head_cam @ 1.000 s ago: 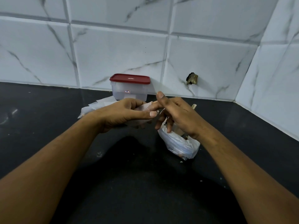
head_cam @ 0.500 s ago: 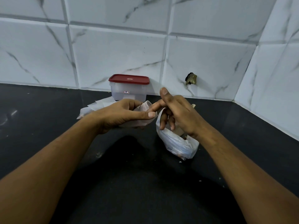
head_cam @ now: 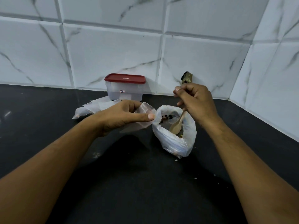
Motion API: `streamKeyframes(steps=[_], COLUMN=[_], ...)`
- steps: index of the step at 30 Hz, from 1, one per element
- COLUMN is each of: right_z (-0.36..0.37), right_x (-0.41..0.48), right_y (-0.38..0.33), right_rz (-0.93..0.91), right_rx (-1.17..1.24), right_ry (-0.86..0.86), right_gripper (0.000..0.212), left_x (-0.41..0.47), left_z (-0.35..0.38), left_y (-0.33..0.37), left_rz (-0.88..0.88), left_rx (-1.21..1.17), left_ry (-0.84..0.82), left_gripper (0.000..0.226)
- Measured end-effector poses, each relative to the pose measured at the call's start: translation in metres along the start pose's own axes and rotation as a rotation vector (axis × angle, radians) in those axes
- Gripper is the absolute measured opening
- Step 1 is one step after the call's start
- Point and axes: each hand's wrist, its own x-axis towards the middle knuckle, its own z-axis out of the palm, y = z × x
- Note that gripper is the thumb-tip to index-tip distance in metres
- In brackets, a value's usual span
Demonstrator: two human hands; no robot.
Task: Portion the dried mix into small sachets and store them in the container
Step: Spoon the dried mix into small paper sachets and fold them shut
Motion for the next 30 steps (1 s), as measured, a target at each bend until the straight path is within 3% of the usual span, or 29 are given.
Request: streamKeyframes(steps=[2, 6, 8, 10, 15, 20, 26, 30], right_z=[-0.006, -0.016, -0.014, -0.011, -0.012, -0.016, -0.015, -0.016], right_x=[0.004, 0.010, 0.010, 0.007, 0.006, 0.009, 0.008, 0.009], right_y=[0.011, 0.037, 0.047, 0.052, 0.046, 0.037, 0.035, 0.034], right_rz=[0.027, 0.254, 0.357, 0.403, 0.352, 0.341, 0.398, 0.268], right_rx=[-0.127, -0.289, -0.218, -0.064, 0.146, 0.158, 0.197, 0.115], right_ry=[0.094, 0.107, 0.007, -0.077, -0.037, -0.090, -0.077, -0.025], right_gripper=[0.018, 0.046, 0.051, 0.043, 0.020, 0.020, 0.022, 0.024], left_x=[0.001, -0.003, -0.005, -0.004, 0.000, 0.000, 0.001, 0.000], left_z=[0.008, 0.020, 0.022, 0.022, 0.020, 0.027, 0.031, 0.030], left_y=[0.001, 0.006, 0.006, 0.006, 0.003, 0.003, 0.000, 0.004], left_rz=[0.031, 0.045, 0.024, 0.007, -0.019, 0.030, 0.040, 0.076], left_rx=[-0.025, -0.066, -0.053, -0.027, -0.037, -0.080, -0.116, -0.107], left_ry=[-0.015, -0.109, -0.192, -0.240, -0.186, -0.105, 0.008, 0.088], left_gripper=[0.053, 0.045, 0.042, 0.042, 0.061, 0.042, 0.044, 0.042])
